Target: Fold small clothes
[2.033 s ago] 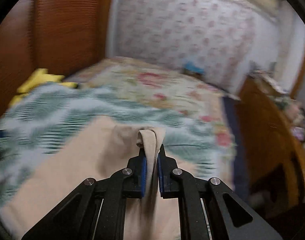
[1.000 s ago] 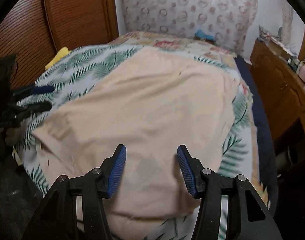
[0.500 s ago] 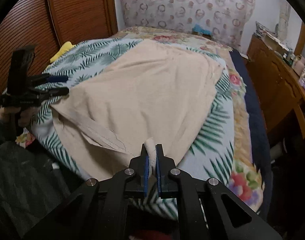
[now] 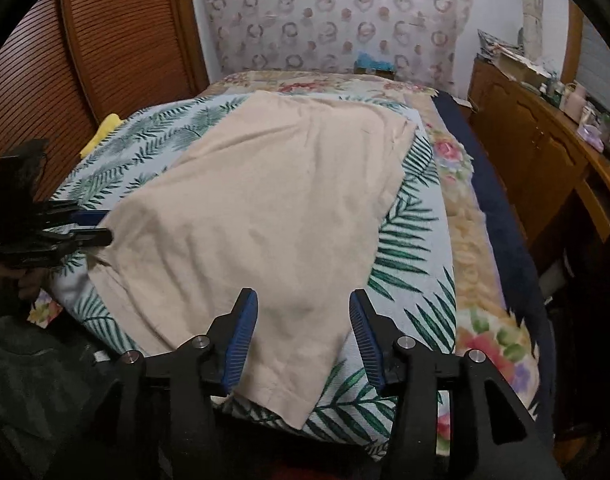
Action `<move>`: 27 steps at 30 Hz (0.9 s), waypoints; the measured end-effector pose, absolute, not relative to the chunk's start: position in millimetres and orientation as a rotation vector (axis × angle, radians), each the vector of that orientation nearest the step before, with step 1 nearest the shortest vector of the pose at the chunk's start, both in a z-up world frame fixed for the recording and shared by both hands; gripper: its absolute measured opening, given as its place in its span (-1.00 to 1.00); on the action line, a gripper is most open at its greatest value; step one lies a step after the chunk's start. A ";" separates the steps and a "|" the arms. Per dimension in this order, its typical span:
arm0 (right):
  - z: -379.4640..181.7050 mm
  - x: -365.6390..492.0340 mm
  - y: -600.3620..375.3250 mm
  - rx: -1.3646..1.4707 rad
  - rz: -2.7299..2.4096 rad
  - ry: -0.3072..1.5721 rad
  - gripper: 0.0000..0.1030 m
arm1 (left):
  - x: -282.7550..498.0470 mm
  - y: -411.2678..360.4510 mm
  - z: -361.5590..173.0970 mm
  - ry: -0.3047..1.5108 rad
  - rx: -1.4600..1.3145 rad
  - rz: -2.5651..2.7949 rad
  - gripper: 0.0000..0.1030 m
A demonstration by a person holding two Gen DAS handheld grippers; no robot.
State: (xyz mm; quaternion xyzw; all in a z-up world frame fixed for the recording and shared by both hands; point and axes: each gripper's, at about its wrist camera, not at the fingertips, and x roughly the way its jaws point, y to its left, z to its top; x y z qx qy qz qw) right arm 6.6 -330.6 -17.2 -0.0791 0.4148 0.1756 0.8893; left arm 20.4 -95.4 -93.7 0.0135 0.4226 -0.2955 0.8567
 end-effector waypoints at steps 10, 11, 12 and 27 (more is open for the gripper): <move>-19.1 6.7 -310.1 -0.175 0.420 0.855 -0.02 | 11.2 -104.0 -90.3 0.897 0.050 -0.684 -0.88; -18.8 5.2 -306.5 -0.174 0.434 0.850 0.00 | 11.1 -104.2 -84.3 0.877 0.041 -0.691 -0.89; -19.6 4.8 -304.4 -0.173 0.448 0.848 0.03 | 12.0 -103.7 -76.0 0.855 0.019 -0.707 -0.90; -36.8 -3.7 -280.6 -0.211 0.571 0.872 0.33 | 90.8 -124.5 -25.7 0.744 -0.025 -0.671 -0.91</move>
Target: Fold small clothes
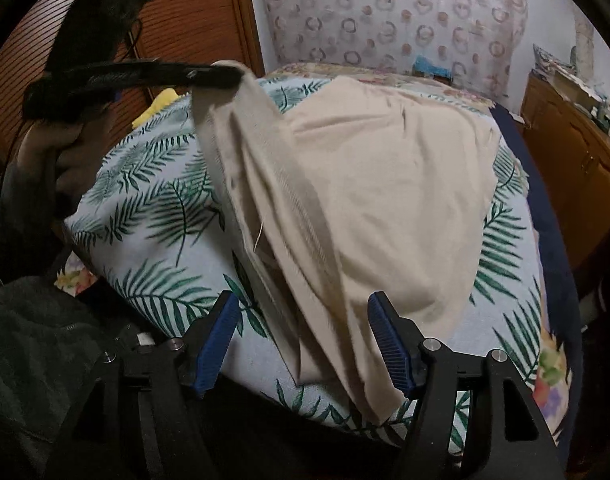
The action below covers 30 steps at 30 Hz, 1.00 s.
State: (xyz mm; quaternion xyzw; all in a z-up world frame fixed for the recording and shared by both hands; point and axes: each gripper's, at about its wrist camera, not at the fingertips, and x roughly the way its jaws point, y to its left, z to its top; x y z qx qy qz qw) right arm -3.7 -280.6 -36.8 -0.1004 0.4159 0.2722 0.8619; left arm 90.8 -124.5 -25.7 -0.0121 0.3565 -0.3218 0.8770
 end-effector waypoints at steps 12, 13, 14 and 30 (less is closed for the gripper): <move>-51.5 5.9 -268.1 -0.308 0.528 0.918 0.33 | 93.4 -122.1 -40.7 0.784 -0.004 -0.625 -0.90; -51.9 7.0 -267.9 -0.312 0.524 0.921 0.33 | 93.8 -121.5 -40.7 0.783 -0.001 -0.623 -0.90; -52.3 8.6 -267.7 -0.319 0.524 0.923 0.33 | 93.9 -121.2 -40.7 0.782 0.002 -0.621 -0.90; -29.8 13.3 -286.0 -0.325 0.476 0.836 -0.86 | 90.0 -112.7 -33.9 0.760 0.008 -0.603 -0.90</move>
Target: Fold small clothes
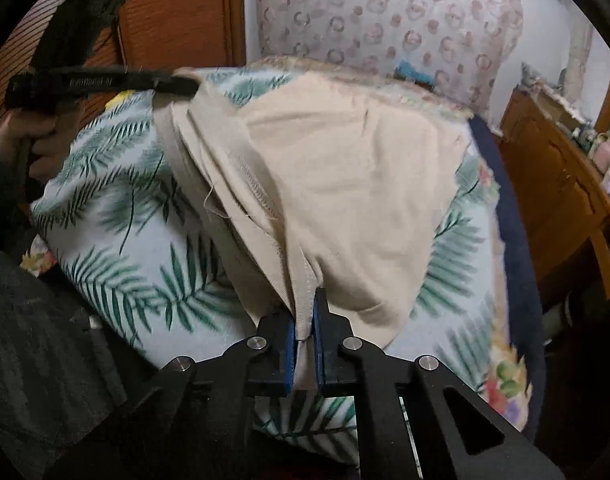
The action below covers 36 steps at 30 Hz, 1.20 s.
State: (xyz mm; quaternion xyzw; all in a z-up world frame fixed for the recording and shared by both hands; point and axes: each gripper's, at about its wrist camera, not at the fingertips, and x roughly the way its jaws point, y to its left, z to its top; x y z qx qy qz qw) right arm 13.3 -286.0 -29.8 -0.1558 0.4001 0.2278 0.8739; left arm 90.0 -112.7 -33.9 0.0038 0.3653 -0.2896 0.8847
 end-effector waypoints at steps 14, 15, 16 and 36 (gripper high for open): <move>49.3 95.6 -285.8 -0.310 0.370 0.564 -0.88 | 159.4 -109.7 9.8 0.642 0.030 -0.547 -0.90; 50.6 106.4 -284.7 -0.307 0.366 0.560 -0.88 | 168.0 -110.0 9.1 0.644 0.032 -0.538 -0.90; 50.4 116.4 -284.0 -0.305 0.365 0.558 -0.88 | 176.8 -110.2 7.9 0.647 0.032 -0.530 -0.90; 25.3 240.1 -287.1 -0.219 0.356 0.698 -0.56 | 263.0 -107.3 -32.7 0.741 -0.007 -0.463 -0.25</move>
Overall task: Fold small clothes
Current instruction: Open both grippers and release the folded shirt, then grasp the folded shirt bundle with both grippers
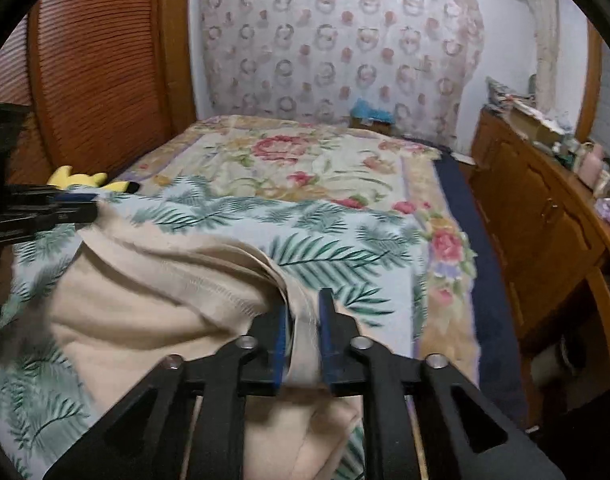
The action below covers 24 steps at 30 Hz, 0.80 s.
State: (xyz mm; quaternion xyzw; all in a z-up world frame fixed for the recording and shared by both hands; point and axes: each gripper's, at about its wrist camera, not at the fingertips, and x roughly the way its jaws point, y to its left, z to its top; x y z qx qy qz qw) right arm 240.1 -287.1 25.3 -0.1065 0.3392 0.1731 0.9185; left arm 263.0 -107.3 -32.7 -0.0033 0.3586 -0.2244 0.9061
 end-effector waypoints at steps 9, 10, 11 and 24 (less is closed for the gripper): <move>50.4 230.5 -295.7 -0.162 0.264 0.647 -0.11 | 263.2 -109.1 -51.8 0.807 0.057 -0.504 0.23; 51.7 224.1 -296.6 -0.159 0.272 0.647 -0.03 | 264.7 -110.2 -56.8 0.817 0.075 -0.499 0.23; 51.8 218.0 -297.8 -0.152 0.289 0.651 -0.02 | 267.0 -111.8 -62.5 0.830 0.093 -0.493 0.23; 30.2 235.9 -293.7 -0.134 0.435 0.792 -0.54 | 326.5 -110.5 -84.4 0.874 0.093 -0.444 0.23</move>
